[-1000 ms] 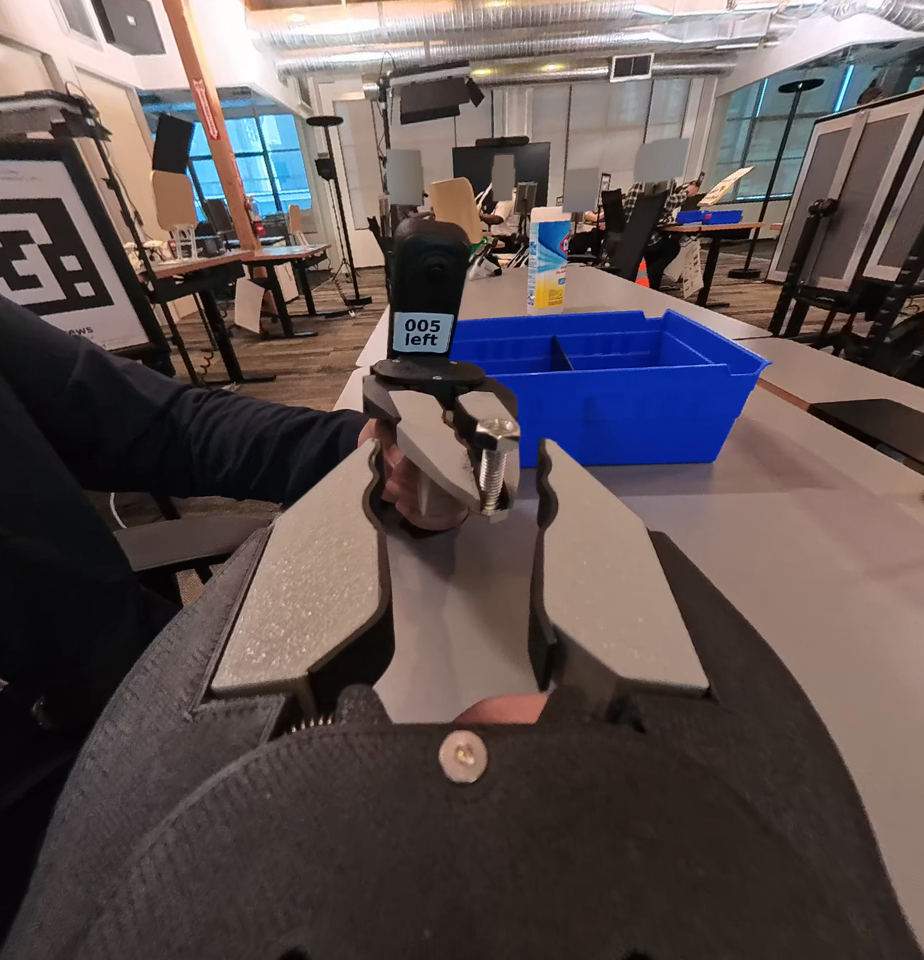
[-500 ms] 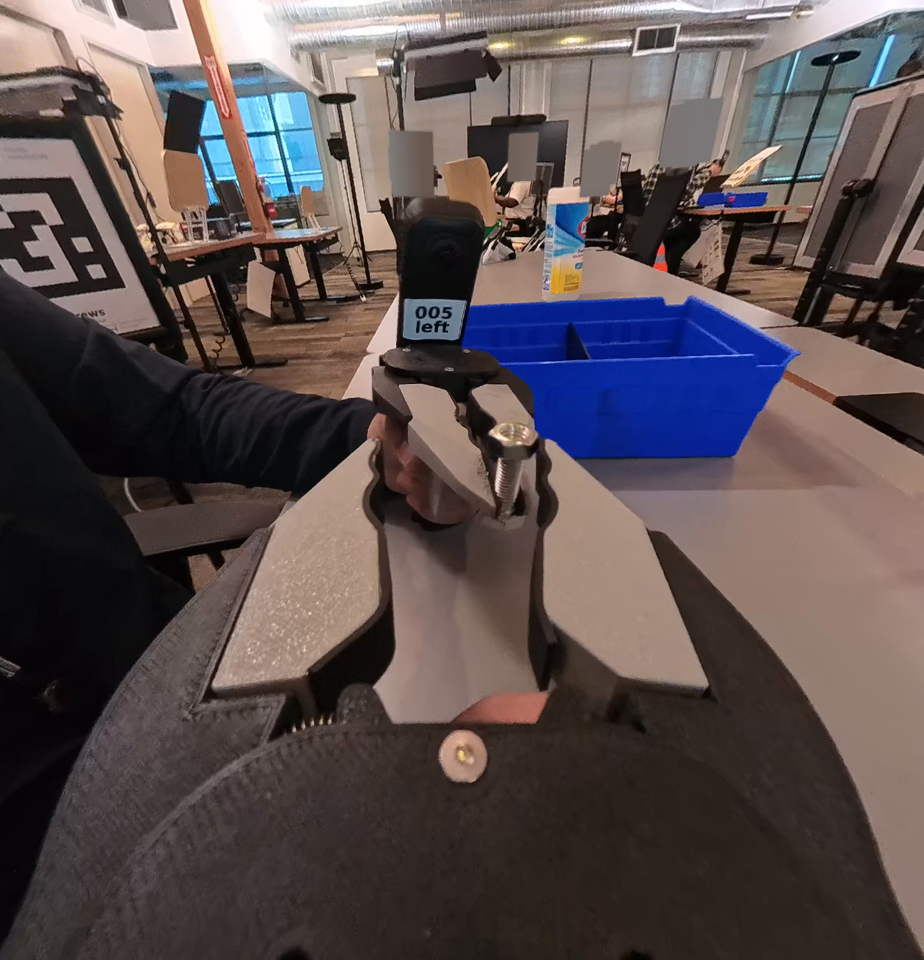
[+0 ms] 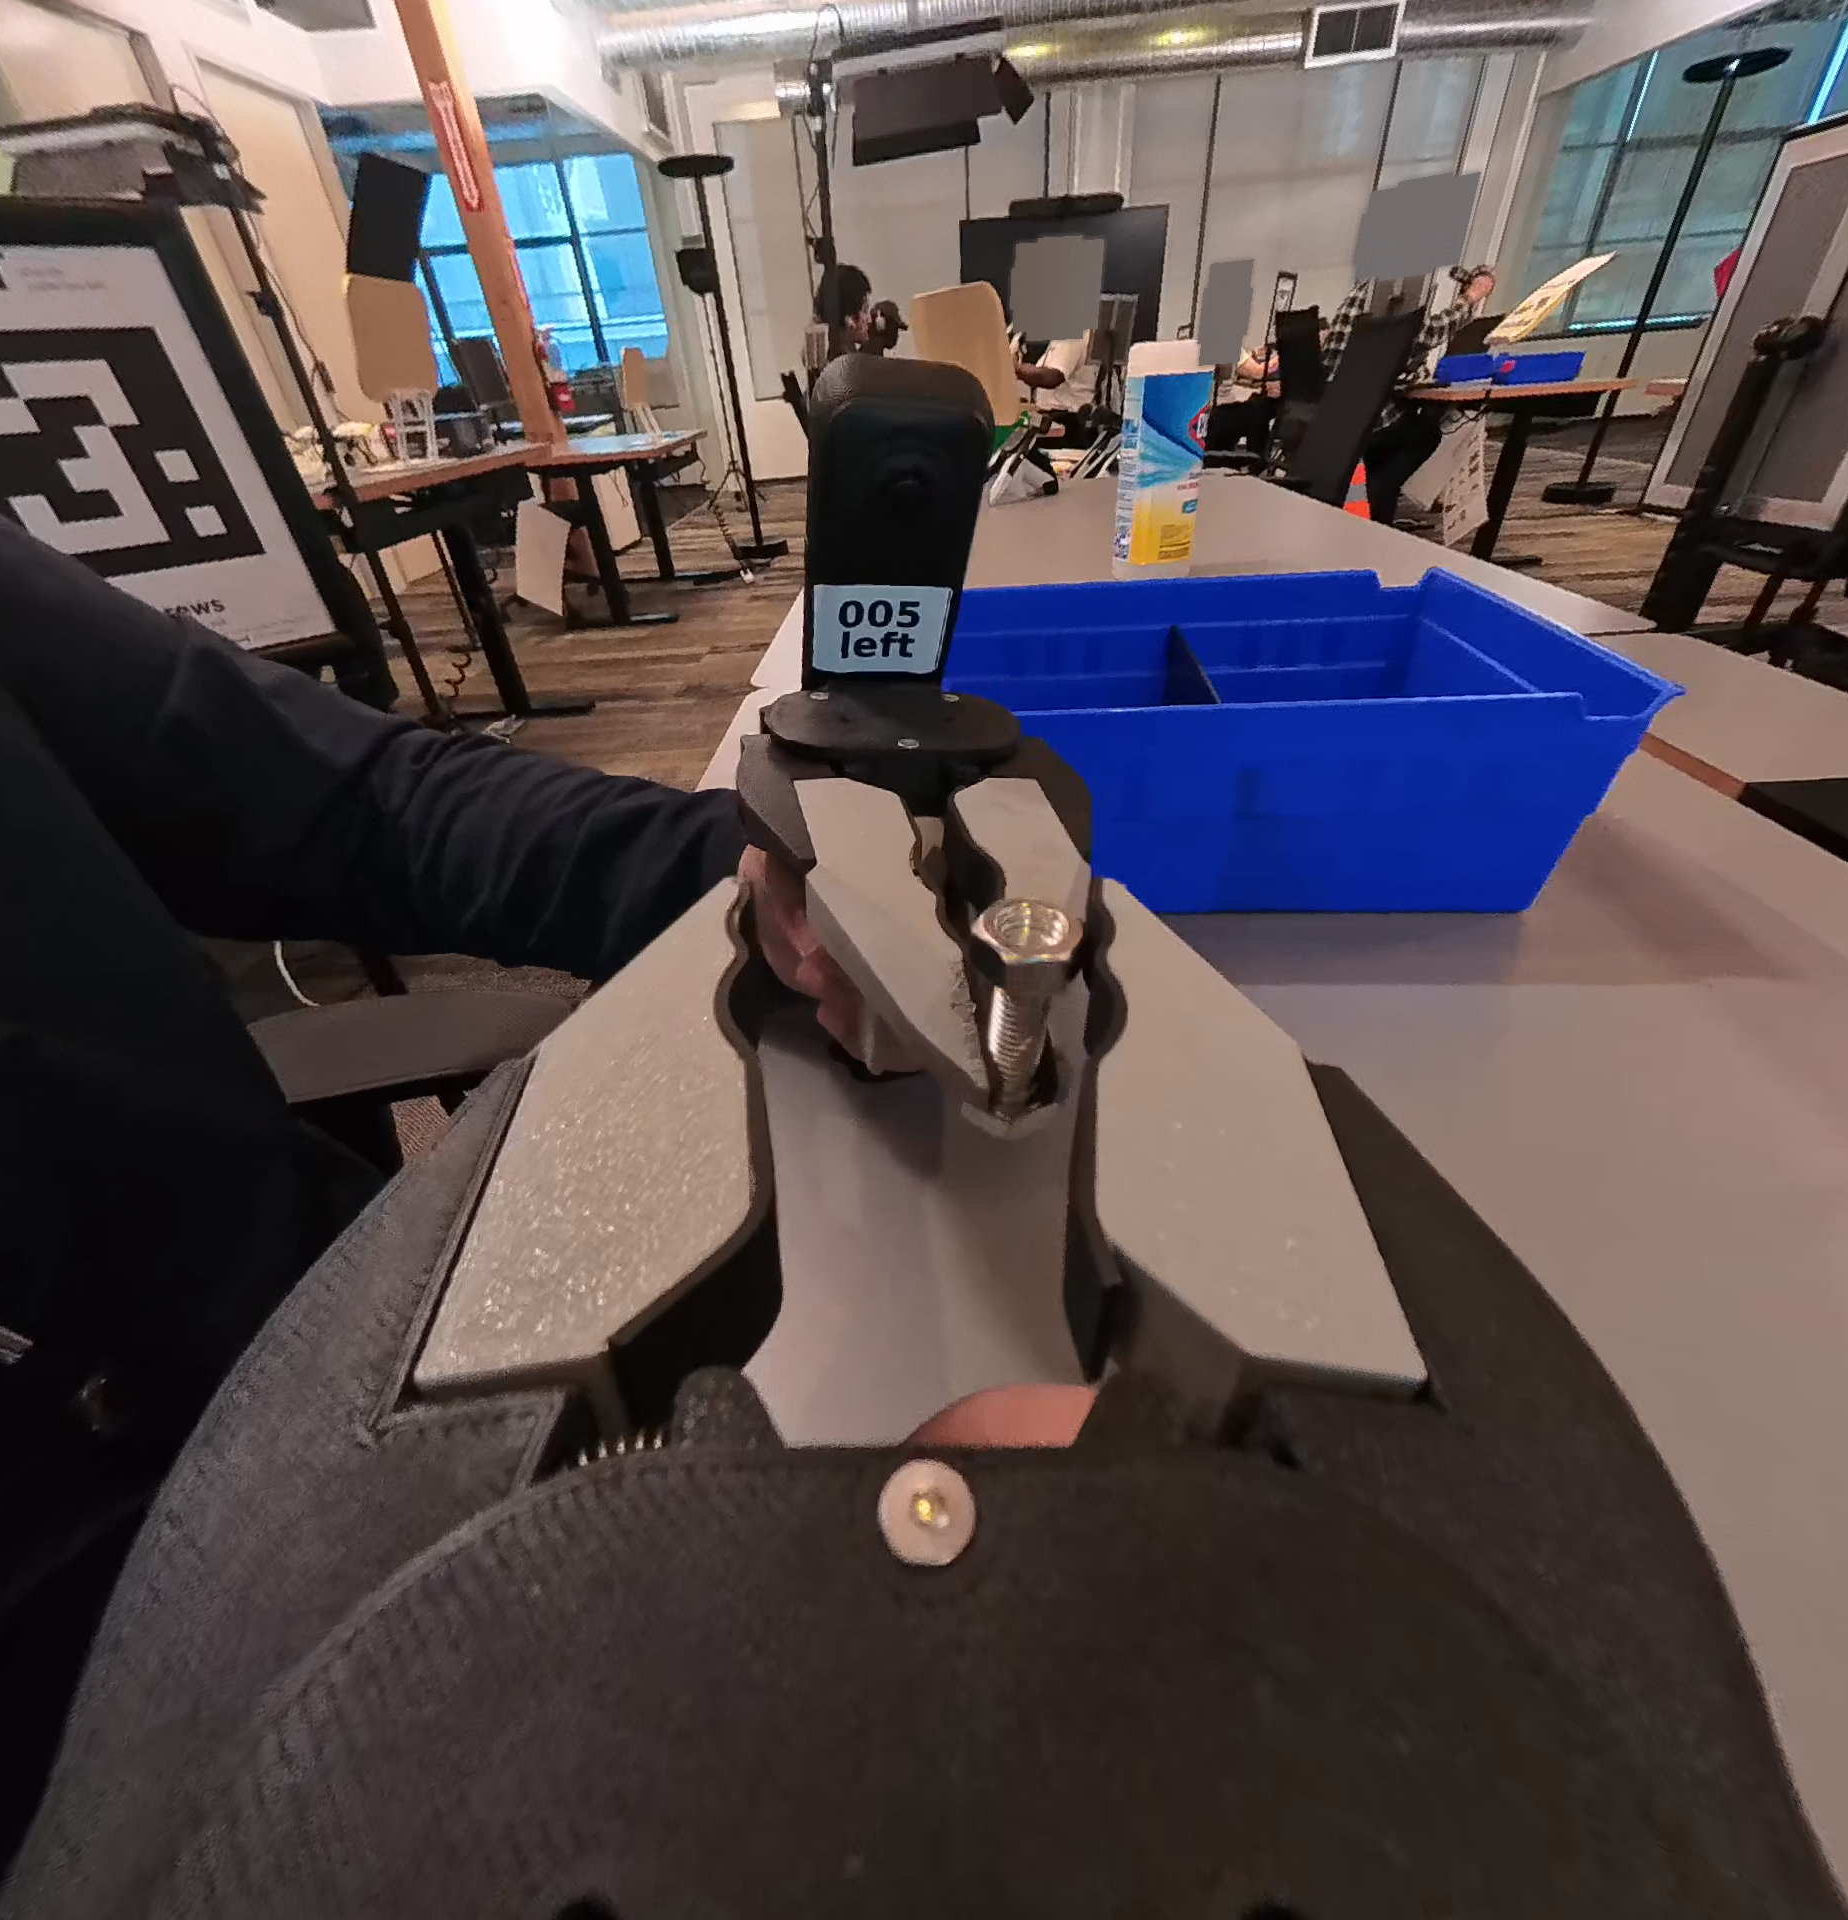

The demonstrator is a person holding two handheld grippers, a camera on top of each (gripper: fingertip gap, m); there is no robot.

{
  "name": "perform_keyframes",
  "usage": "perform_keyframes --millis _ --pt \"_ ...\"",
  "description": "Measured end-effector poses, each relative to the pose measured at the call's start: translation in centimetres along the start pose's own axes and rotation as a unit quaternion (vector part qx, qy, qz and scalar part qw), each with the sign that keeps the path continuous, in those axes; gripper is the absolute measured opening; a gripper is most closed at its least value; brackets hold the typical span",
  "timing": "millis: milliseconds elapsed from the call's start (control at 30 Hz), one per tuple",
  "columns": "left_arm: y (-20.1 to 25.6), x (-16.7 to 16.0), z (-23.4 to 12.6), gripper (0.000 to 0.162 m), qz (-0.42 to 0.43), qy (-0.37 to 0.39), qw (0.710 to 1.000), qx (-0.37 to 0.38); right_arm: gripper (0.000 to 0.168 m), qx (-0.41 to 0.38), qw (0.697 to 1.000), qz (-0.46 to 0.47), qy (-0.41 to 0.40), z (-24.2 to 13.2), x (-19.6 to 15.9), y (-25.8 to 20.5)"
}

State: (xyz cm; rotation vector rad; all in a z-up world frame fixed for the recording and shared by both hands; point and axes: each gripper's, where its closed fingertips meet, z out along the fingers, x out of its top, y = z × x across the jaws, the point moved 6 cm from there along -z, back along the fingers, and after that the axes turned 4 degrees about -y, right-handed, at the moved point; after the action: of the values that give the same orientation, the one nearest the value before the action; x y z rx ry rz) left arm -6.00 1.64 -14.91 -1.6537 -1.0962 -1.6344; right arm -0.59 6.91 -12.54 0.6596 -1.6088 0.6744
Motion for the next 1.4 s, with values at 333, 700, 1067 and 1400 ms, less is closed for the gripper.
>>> perform_keyframes --millis 333,700,1067,1400 --pt "-1.2 0.7 -1.3 0.006 -0.022 0.028 0.999 0.021 0.050 -0.024 0.999 -0.003 0.029 -2.9 0.9 0.5" --pt "0.1 0.0 0.1 0.007 0.000 0.002 1.000 -0.001 0.058 -0.006 1.000 0.004 0.012 -0.1 0.3 0.1" --pt "-1.4 1.0 -1.6 0.006 -0.020 0.038 0.999 0.026 0.051 -0.036 0.998 0.011 0.052 -3.0 1.2 1.1" --pt "0.2 -0.1 0.2 0.007 0.002 -0.001 1.000 -0.004 0.059 0.006 1.000 0.010 0.012 -0.1 0.2 -0.1"
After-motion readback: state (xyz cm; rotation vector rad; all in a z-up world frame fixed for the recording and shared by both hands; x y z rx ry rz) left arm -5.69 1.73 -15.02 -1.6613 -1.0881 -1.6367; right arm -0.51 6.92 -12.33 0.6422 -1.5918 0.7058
